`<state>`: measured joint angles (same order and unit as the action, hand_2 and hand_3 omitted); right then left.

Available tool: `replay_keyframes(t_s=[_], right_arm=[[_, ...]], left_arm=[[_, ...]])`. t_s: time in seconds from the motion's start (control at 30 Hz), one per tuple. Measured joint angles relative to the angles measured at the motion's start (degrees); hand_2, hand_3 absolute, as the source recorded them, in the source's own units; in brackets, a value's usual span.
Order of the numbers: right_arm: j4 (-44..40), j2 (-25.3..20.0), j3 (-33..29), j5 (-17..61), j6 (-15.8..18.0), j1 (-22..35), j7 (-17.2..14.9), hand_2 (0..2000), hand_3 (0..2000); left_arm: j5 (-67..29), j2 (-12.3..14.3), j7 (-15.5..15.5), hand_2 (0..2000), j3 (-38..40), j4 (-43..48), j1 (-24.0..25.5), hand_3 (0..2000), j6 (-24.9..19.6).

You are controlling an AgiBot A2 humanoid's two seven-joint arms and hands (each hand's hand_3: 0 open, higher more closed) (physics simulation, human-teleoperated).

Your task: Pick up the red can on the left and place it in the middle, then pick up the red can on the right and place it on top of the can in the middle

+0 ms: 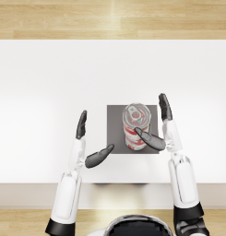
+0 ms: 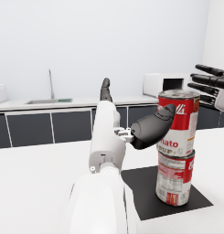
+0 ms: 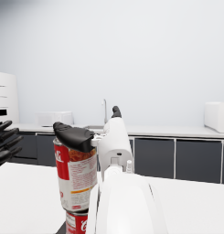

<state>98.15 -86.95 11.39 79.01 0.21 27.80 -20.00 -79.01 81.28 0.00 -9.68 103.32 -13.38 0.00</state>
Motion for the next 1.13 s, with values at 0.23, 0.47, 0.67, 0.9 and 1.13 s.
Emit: replay_keyframes(t_s=[0.23,0.47,0.67,0.9,1.13], right_arm=[[6.97,-1.62,-4.87,-0.01,-0.19,2.86,6.34,0,0],[9.24,-1.70,-13.90,-0.02,-0.21,2.97,18.67,0,0],[6.67,-2.06,-18.55,-0.04,-0.21,0.70,19.82,0,0],[5.89,-2.16,-19.36,-0.04,-0.21,0.20,19.98,0,0],[5.81,-2.17,-19.43,-0.04,-0.21,0.16,19.99,0,0]], left_arm=[[0.01,2.05,0.00,0,4.38,4.00,-5.06,0,0.00],[0.02,2.33,0.00,0,11.87,5.05,-8.25,0,0.00],[0.03,2.52,0.00,0,16.87,3.58,-7.43,0,0.00],[0.03,2.59,0.00,0,17.82,3.29,-7.16,0,0.00],[0.03,2.60,0.00,0,17.91,3.26,-7.14,0,0.00]])
